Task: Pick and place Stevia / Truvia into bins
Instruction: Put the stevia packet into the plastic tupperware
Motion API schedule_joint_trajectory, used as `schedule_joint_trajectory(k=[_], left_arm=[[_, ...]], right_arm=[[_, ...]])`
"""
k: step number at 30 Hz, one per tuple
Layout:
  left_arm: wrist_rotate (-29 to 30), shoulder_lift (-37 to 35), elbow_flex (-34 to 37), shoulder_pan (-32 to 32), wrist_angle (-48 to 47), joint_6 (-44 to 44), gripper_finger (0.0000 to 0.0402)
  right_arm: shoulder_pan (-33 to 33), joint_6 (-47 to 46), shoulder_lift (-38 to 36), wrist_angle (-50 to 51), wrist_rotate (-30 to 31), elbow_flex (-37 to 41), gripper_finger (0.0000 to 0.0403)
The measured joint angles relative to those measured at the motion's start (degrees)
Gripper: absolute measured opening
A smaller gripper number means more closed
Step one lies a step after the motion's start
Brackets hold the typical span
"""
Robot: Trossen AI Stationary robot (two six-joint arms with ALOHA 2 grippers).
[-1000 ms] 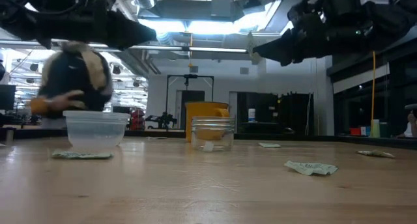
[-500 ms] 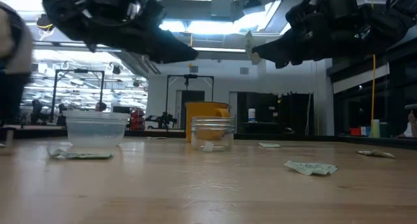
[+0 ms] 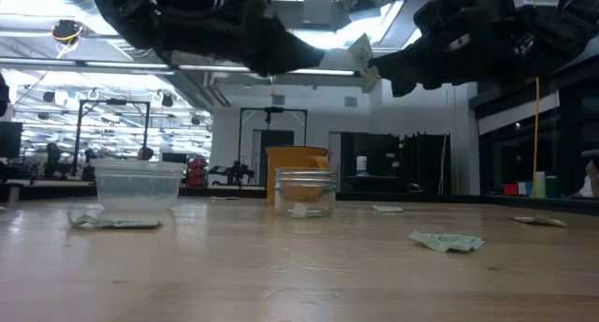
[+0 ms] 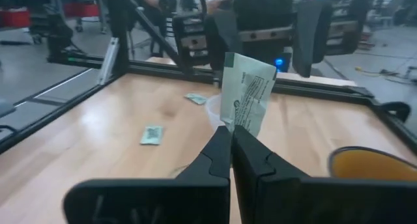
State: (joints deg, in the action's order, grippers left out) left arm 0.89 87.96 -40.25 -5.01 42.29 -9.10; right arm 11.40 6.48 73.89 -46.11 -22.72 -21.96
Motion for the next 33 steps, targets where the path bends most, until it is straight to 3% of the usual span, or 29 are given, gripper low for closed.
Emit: schedule_joint_trajectory(k=[4,16,29,33], left_arm=[[-2.41,1.55,-2.23,2.09,0.05,0.92,0.02],[-1.92,8.8,-8.51,7.55,-0.12,2.37,0.0196],[-1.95,9.62,-11.1,8.74,0.0,1.3,0.0195],[-1.97,9.62,-11.1,8.74,-0.03,-0.18,0.0176]], right_arm=[[-2.45,-0.28,0.0,0.76,-0.02,0.0,0.0],[-9.26,-0.42,0.0,-0.46,1.9,-0.02,0.0],[-9.97,-0.42,0.0,-0.74,3.67,-0.02,0.0],[-9.97,-0.42,0.0,-0.76,3.72,-0.02,0.0]])
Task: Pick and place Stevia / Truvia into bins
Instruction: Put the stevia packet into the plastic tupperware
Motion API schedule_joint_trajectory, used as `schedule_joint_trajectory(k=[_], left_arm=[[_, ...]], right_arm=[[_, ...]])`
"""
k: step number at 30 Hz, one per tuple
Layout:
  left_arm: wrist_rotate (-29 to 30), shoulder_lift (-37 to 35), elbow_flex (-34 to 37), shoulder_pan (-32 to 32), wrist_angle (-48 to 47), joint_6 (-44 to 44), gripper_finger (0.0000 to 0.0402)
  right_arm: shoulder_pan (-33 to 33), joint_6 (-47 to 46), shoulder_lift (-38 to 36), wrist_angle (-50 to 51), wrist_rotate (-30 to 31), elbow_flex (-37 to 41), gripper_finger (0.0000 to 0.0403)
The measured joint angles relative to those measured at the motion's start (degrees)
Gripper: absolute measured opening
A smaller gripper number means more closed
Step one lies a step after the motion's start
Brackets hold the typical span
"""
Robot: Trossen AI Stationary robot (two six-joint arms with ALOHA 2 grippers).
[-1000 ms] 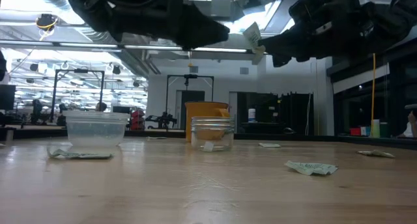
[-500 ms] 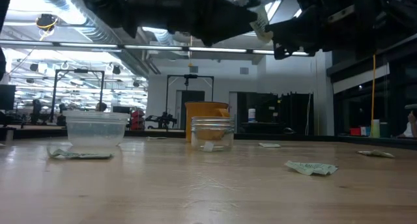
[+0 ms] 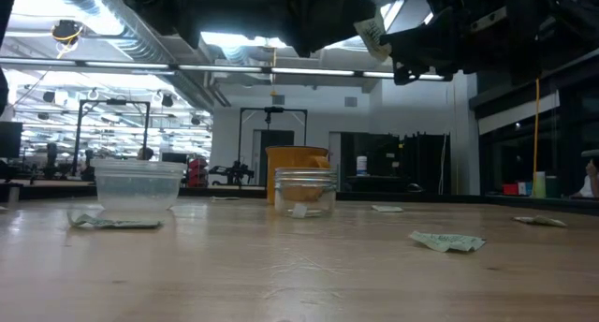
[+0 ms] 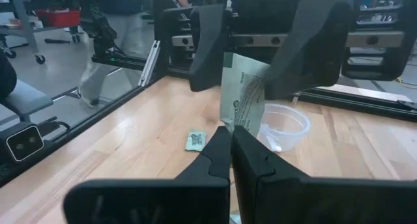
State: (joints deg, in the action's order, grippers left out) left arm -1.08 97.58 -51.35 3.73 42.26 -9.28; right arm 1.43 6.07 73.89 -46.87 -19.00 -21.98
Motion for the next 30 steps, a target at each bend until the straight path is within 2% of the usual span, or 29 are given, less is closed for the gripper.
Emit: schedule_joint_trajectory(k=[18,22,30], left_arm=[[0.05,-0.02,0.03,0.04,-1.35,-6.83,0.0011],[0.96,-0.02,0.04,0.04,-1.36,-6.95,0.0006],[4.45,-0.04,0.04,0.04,-1.98,-6.56,0.0005]], right_arm=[[0.0,-1.05,0.0,0.04,-0.02,0.0,0.0],[0.0,-1.09,0.0,0.04,0.02,0.0,0.001],[0.02,-1.31,0.0,0.07,0.22,0.0,0.0056]])
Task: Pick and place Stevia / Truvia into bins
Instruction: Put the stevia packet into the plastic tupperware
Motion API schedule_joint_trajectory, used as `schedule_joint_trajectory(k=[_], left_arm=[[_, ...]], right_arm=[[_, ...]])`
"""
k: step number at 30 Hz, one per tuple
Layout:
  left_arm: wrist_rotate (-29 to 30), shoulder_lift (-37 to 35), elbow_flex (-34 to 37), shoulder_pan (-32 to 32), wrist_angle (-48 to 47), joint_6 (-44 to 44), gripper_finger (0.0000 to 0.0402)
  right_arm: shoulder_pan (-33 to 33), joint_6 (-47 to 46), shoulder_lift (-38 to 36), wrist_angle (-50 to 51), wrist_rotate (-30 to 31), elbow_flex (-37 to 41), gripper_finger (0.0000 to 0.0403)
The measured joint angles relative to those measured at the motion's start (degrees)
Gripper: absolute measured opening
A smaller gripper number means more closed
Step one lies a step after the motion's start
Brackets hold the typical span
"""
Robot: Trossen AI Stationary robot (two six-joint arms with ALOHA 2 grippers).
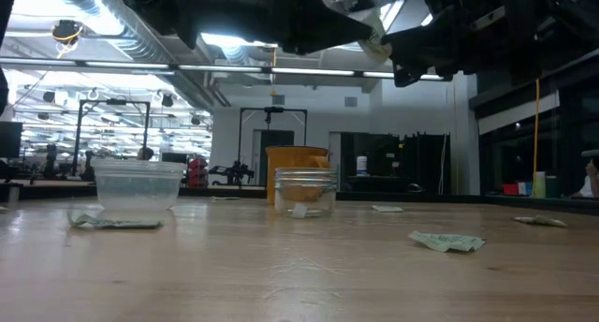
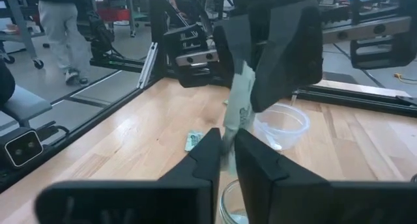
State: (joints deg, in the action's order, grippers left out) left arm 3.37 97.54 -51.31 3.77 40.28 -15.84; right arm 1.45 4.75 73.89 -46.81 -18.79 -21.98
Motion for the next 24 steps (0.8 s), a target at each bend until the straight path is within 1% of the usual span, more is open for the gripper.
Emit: schedule_joint_trajectory(k=[2,8,11,13,18,21,24], left_arm=[[0.05,-0.02,0.0,0.0,-0.61,-0.01,0.0004],[1.17,-1.65,0.07,0.0,-5.52,-0.87,0.0004],[3.1,-3.51,0.07,0.35,-9.04,-0.85,0.0004],[5.7,-5.14,0.07,1.01,-12.3,-0.87,0.0004],[16.69,-9.91,0.43,3.98,-21.92,-1.01,0.0004],[21.22,-12.32,2.62,6.0,-22.52,-2.71,0.0004],[22.78,-15.27,6.51,7.57,-20.41,-4.31,0.0004]], right_arm=[[0.0,0.01,0.0,-0.04,0.08,0.0,0.0069],[0.0,0.03,0.0,0.94,3.66,0.0,0.0108],[0.17,0.11,0.0,1.62,4.77,0.0,0.0116],[0.68,0.13,-0.07,1.65,4.79,0.0,0.0117],[1.85,0.2,-2.26,5.5,5.64,0.0,0.0101],[2.3,0.24,-4.59,9.47,6.28,0.02,0.0078],[2.29,0.69,-7.33,12.14,6.38,0.02,0.0044]])
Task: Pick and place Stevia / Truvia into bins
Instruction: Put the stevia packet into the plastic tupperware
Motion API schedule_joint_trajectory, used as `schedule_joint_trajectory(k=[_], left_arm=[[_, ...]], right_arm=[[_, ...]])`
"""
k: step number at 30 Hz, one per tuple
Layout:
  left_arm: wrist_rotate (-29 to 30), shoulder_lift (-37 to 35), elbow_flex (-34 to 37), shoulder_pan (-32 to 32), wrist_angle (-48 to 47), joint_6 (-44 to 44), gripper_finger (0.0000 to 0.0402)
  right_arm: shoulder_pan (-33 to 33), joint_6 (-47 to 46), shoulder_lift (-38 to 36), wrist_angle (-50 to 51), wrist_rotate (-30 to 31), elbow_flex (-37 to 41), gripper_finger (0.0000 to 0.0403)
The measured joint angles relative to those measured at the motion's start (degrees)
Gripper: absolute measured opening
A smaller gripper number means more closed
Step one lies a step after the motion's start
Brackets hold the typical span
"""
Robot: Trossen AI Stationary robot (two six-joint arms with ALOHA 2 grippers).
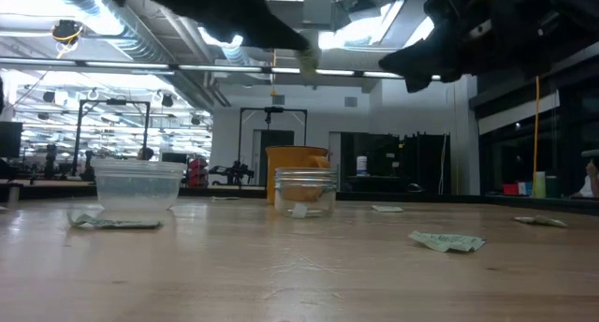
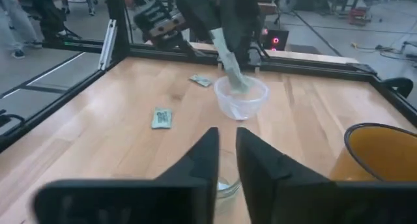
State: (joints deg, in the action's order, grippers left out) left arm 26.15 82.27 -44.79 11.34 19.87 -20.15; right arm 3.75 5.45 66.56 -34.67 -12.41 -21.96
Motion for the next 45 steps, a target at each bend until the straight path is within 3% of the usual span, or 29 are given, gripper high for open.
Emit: schedule_joint_trajectory(k=[4,12,16,22,28,33,41,45], left_arm=[[2.55,-5.15,5.24,0.67,1.75,1.19,0.0004],[3.15,-14.95,13.3,1.31,2.46,8.87,0.0004],[6.92,-17.8,15.68,3.62,1.75,11.38,0.0004],[17.77,-19.88,15.87,8.94,-5.56,19.64,0.0004],[19.99,-19.96,14.75,13.86,-7.52,27.69,0.0004],[26.72,-19.97,12.07,16.44,-16.83,36.94,0.0004],[27.29,-19.96,11.82,15.09,-30.55,52.89,0.0004],[23.34,-19.96,11.82,13.09,-36.77,59.93,0.0004]], right_arm=[[0.0,1.17,-3.19,1.66,-0.04,0.0,0.0006],[0.0,1.15,-4.37,4.37,-0.05,0.0,0.0004],[0.0,-0.19,-4.37,4.52,-0.04,0.0,0.0006],[0.02,0.58,-4.35,5.47,0.96,0.0,0.0004],[0.07,3.97,-4.35,4.33,4.55,0.0,0.0006],[0.28,4.27,-4.35,2.23,4.5,0.0,0.0007],[1.6,4.16,-4.35,1.83,4.48,0.0,0.0007],[1.77,4.15,-4.35,1.85,4.47,0.0,0.0007]])
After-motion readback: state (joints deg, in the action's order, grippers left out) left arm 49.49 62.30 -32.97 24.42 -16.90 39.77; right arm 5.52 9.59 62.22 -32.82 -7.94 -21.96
